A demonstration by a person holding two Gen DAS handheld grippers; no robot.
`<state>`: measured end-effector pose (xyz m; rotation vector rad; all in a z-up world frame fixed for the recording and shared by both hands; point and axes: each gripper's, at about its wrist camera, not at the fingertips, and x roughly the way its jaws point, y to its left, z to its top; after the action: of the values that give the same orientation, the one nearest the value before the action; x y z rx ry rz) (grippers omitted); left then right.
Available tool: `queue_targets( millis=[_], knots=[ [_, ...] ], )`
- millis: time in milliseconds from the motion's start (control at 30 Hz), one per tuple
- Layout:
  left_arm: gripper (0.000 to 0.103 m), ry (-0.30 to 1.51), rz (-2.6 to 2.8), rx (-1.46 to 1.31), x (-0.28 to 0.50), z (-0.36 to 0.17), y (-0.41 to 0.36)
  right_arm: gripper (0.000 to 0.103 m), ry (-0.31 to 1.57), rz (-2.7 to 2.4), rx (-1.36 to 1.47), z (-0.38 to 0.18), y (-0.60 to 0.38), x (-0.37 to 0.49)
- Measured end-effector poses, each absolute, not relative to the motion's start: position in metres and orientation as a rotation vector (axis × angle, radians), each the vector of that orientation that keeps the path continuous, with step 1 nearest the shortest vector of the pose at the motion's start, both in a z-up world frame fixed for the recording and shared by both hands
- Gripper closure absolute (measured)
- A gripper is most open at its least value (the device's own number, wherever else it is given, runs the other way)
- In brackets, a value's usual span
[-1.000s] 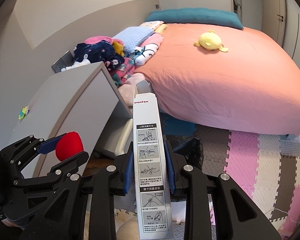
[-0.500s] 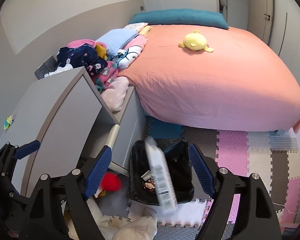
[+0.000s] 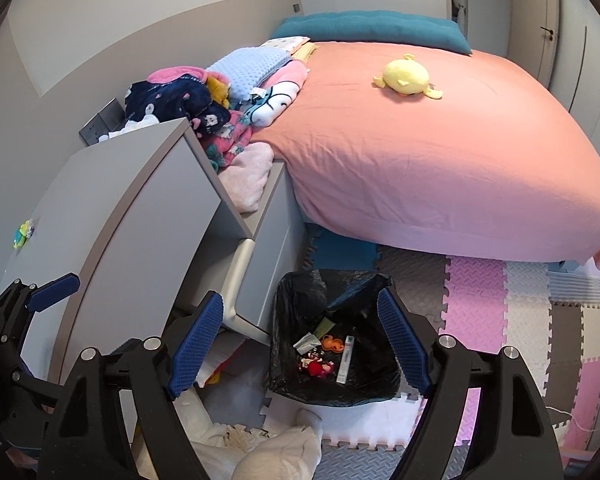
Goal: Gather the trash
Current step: 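Move both open tools back over the table toward the frog toy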
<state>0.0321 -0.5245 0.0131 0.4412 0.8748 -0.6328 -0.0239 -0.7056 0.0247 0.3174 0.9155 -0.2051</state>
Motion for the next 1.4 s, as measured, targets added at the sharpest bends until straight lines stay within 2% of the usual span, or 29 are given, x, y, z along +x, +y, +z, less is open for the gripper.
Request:
queue_targets(
  millis=[600, 1400],
  knots=[
    [0.006, 0.836, -0.549, 0.350, 0.056, 0.041, -0.462, 0.023, 0.871, -0.101, 0.260, 0.054, -0.644, 0.007],
    [0.006, 0.843, -0.338, 0.185, 0.103, 0.050, -0.316, 0.023, 0.881, 0.111, 0.150, 0.066, -0.505, 0.082]
  ],
)
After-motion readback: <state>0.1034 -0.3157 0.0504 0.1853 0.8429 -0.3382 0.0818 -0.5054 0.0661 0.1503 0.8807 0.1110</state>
